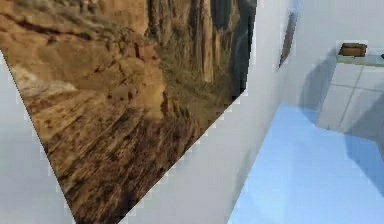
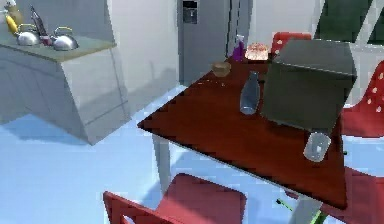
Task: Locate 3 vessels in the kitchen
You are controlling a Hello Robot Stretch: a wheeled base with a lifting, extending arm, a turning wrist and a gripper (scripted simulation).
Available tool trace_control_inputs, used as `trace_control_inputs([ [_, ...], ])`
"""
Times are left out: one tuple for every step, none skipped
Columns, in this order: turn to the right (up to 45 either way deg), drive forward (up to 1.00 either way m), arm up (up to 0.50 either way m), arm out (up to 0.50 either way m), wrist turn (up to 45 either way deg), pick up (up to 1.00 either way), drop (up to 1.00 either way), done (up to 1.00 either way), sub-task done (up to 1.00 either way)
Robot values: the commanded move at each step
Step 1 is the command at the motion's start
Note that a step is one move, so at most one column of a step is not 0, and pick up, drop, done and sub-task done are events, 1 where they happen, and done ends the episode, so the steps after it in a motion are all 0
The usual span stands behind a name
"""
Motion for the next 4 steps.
trace_control_inputs([
  [30.0, 0.00, 0.00, 0.00, 0.0, 0.00, 0.00, 0.00, 0.00],
  [0.0, 0.30, 0.00, 0.00, 0.0, 0.00, 0.00, 0.00, 0.00],
  [18.0, 0.00, 0.00, 0.00, 0.0, 0.00, 0.00, 0.00, 0.00],
  [0.0, 1.00, 0.00, 0.00, 0.0, 0.00, 0.00, 0.00, 0.00],
])
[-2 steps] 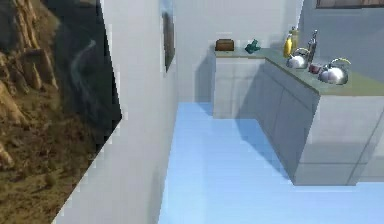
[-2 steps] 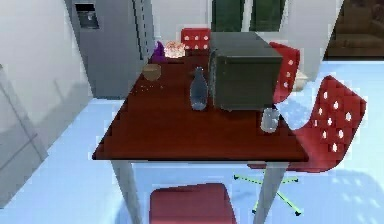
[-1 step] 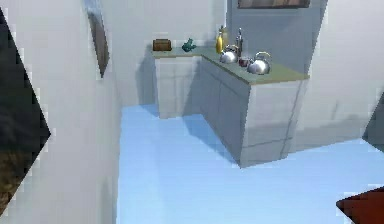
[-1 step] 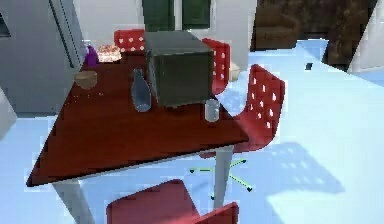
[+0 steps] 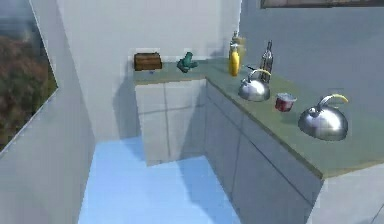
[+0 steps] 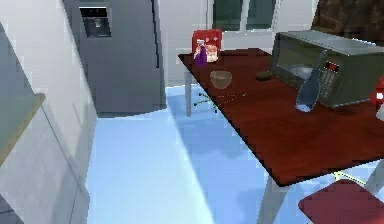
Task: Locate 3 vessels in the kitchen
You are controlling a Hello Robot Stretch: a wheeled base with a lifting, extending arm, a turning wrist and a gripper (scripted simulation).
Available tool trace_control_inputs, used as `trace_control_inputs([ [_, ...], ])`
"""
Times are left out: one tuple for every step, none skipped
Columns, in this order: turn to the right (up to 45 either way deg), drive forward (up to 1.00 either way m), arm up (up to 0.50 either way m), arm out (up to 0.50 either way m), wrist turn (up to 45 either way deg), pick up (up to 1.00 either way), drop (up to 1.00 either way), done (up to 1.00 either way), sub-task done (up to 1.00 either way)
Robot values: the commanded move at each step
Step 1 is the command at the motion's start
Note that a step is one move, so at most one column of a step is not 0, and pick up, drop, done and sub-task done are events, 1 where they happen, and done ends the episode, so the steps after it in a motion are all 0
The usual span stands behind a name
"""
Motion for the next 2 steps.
trace_control_inputs([
  [3.0, 0.00, 0.00, 0.00, 0.0, 0.00, 0.00, 0.00, 0.00],
  [0.0, 0.20, 0.00, 0.00, 0.0, 0.00, 0.00, 0.00, 0.00],
])
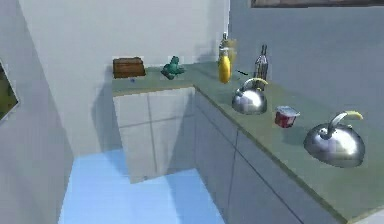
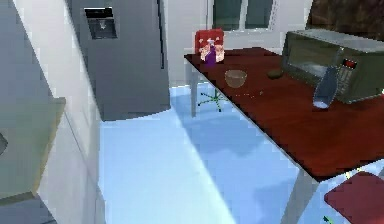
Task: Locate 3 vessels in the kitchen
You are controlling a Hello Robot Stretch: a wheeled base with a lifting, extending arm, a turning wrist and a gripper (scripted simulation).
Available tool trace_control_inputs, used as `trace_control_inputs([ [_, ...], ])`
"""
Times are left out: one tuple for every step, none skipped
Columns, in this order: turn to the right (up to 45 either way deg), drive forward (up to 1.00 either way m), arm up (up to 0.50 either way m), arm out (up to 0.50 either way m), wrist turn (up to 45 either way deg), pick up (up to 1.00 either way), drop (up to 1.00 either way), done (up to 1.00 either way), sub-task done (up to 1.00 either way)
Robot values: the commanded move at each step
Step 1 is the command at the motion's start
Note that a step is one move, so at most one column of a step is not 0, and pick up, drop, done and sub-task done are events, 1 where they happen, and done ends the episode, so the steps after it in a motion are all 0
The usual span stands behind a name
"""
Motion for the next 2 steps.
trace_control_inputs([
  [36.0, 0.00, 0.00, 0.00, 0.0, 0.00, 0.00, 0.00, 0.00],
  [0.0, 0.00, 0.00, 0.00, 0.0, 0.00, 0.00, 1.00, 0.00],
])
